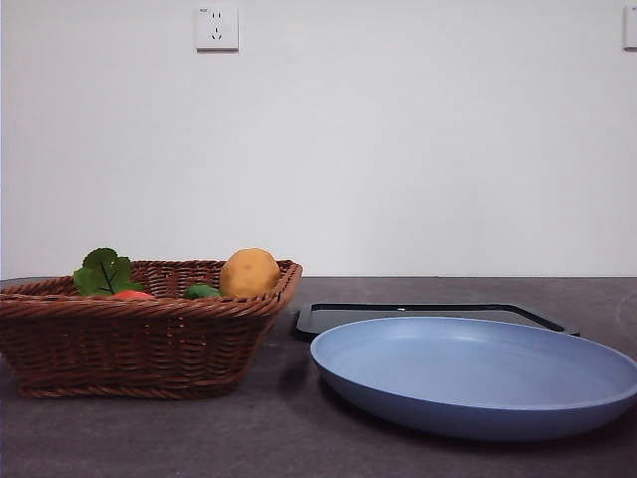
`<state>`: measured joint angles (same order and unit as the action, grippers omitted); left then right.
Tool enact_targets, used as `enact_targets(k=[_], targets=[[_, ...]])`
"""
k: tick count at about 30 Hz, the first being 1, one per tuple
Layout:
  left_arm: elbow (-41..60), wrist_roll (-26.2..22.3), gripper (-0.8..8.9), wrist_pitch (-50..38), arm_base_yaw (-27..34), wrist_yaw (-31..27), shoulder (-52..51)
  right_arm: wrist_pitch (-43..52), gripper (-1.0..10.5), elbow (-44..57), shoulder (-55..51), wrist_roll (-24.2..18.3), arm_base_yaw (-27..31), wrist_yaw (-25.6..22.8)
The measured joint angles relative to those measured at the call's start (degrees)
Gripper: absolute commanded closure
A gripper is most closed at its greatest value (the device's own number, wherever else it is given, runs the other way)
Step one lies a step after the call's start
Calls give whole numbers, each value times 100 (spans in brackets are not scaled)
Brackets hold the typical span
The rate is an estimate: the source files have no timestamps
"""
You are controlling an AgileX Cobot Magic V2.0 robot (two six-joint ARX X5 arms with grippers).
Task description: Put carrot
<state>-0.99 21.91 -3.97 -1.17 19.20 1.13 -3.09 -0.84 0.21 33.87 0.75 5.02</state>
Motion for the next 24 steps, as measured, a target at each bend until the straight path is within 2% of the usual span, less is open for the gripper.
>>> enact_targets(k=[3,8,13,17,20,24], targets=[[-22,136,806,-79,0,-70,9,-114,944,-76,83,70,0,398],[-610,201,806,798,0,-551,413,-743,943,-737,643,81,-4,551],[-1504,208,806,1154,0,-474,1287,-1268,943,-1633,1609,-251,-2,802],[-2046,210,806,1235,0,-129,2061,-1775,943,-2347,2498,-627,-2,1143],[-2459,212,806,1366,0,232,2636,-2216,943,-2872,3215,-931,-2,1574],[-2973,94,806,1545,0,1088,3447,-2920,943,-3488,4203,-1390,-2,1899]])
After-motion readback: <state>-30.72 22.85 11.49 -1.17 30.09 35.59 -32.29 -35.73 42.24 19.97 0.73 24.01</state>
